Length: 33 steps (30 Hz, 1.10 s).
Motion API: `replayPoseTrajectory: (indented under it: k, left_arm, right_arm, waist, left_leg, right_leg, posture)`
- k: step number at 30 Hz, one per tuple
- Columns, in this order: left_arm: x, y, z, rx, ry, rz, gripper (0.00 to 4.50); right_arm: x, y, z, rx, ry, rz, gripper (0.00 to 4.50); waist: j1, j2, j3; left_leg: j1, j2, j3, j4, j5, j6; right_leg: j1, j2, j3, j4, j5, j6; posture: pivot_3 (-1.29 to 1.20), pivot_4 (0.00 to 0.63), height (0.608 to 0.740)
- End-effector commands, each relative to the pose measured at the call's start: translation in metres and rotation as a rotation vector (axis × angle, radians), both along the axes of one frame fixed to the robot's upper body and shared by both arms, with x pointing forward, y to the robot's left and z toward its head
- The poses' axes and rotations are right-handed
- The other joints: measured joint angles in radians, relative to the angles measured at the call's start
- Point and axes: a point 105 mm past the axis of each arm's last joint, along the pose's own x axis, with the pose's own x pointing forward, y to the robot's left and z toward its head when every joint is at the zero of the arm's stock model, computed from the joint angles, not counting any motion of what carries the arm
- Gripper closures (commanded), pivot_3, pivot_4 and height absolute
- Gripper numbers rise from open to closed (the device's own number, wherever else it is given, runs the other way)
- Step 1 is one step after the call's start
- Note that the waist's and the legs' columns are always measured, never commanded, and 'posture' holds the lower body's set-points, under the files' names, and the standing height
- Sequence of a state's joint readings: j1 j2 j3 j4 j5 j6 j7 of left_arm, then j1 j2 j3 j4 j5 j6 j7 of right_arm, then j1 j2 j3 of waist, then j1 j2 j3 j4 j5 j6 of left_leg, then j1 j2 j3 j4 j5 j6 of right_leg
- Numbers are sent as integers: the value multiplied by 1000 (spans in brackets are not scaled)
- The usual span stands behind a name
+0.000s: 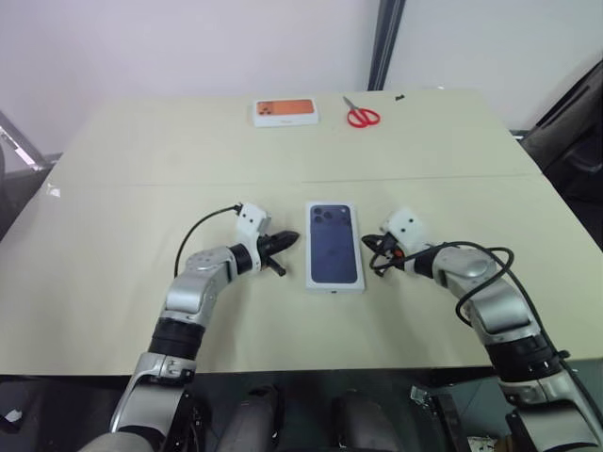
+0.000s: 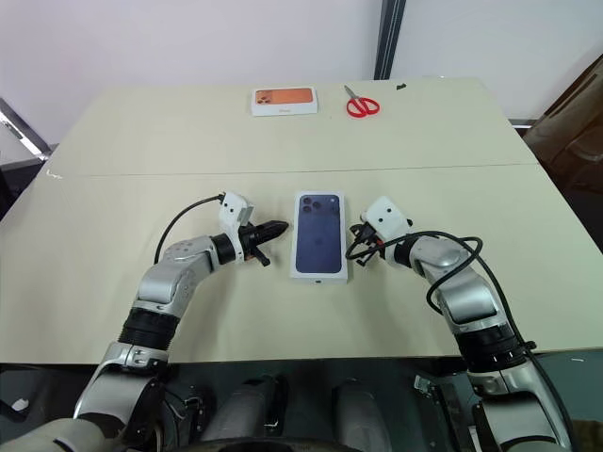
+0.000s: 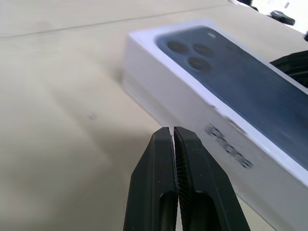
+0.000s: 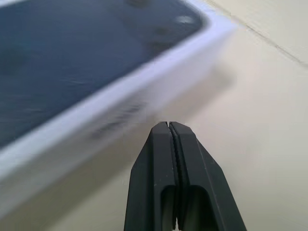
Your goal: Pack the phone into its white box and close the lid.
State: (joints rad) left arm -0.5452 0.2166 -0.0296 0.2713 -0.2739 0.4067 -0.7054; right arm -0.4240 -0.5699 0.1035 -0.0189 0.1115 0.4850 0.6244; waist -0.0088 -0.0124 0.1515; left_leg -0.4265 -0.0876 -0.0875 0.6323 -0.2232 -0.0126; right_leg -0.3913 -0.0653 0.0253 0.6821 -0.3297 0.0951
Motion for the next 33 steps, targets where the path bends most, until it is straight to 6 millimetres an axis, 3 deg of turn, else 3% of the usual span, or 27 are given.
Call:
replayPoseTrajectory:
  k: [1, 4, 6, 8, 10, 12, 15, 21, 25, 26, 29, 33]
  left_arm:
    - [16, -14, 43, -100, -116, 8, 4353]
    - [20, -25, 53, -141, -126, -11, 4353]
    - [22, -39, 53, -127, -133, -41, 4353]
    - [24, -49, 33, 6, -129, -54, 4353]
    - [27, -51, 10, 63, -55, -38, 4353]
    - [25, -50, 0, 107, -63, -41, 4353]
    - [21, -48, -11, 153, -63, -57, 4353]
    - [3, -40, -16, 109, -27, -131, 4353]
    - [-9, -35, -7, 20, 10, -187, 4353]
    - [-11, -33, -1, -5, 8, -199, 3793]
    - [-17, -22, 16, -40, -31, -225, 2547]
    - [-24, 14, 23, 0, -58, -232, 546]
  right_arm:
    - [15, 1, 46, 76, -164, -25, 4454]
    - [17, 9, 57, 130, -182, 2, 4454]
    - [11, 27, 59, 176, -164, 80, 4454]
    - [5, 39, 44, 144, -106, 132, 4454]
    - [0, 41, 15, 40, -39, 146, 4454]
    - [-7, 40, -7, -14, 23, 142, 4454]
    - [-14, 41, -19, -32, 67, 146, 4454]
    - [-31, 45, -5, 75, 110, 232, 4454]
    - [-36, 42, 2, 138, 126, 243, 4454]
    - [-35, 41, 6, 166, 130, 239, 4500]
    - [-41, 40, 23, 245, 128, 287, 3642]
    - [-40, 21, 34, 204, 45, 266, 1655]
  waist:
    - [0, 0, 0]
    - [-2, 0, 0]
    - [-3, 0, 0]
    - [-5, 0, 0]
    - [-4, 0, 0]
    - [-3, 0, -1]
    - [-3, -1, -1]
    - [-4, -1, -2]
    - [-3, -1, -2]
    - [-3, -1, -2]
    - [-3, -1, -1]
    - [-5, 0, -1]
  left_leg:
    - [0, 0, 0, 0, 0, 0]
    - [0, 0, 0, 0, 0, -1]
    - [0, 0, 0, 0, 1, -1]
    - [0, 0, 0, 0, 1, -1]
    - [0, 0, 0, 0, 1, -1]
    - [0, 0, 0, 0, 0, -1]
    - [1, 0, 1, 1, 0, -1]
    - [2, 0, 0, 0, 0, 0]
    - [1, 0, 0, 0, -1, 2]
    - [1, 0, 0, 1, -2, 3]
    - [1, 0, -1, 1, -2, 3]
    - [1, 0, -1, 0, -2, 3]
  right_leg:
    - [0, 0, 0, 0, 0, 0]
    - [0, 0, 0, 0, 0, 0]
    - [0, 0, 0, 0, 0, 0]
    - [0, 0, 0, 0, 0, 0]
    - [0, 1, 0, 0, 0, 0]
    - [0, 1, 0, 1, 0, 0]
    - [1, 1, 0, 1, 0, 0]
    - [2, 1, 0, 1, 0, 0]
    - [2, 1, 0, 1, 0, 0]
    - [2, 1, 0, 1, 0, 0]
    - [1, 0, 0, 1, 0, 0]
    - [0, 0, 0, 1, 0, 0]
  posture:
    - [0, 150, 734]
    - [0, 150, 734]
    - [0, 150, 734]
    - [0, 150, 734]
    - [0, 150, 734]
    - [0, 150, 734]
    - [0, 150, 734]
    - [0, 150, 734]
    - [0, 150, 734]
    - [0, 150, 734]
    - [0, 150, 734]
    - [0, 150, 734]
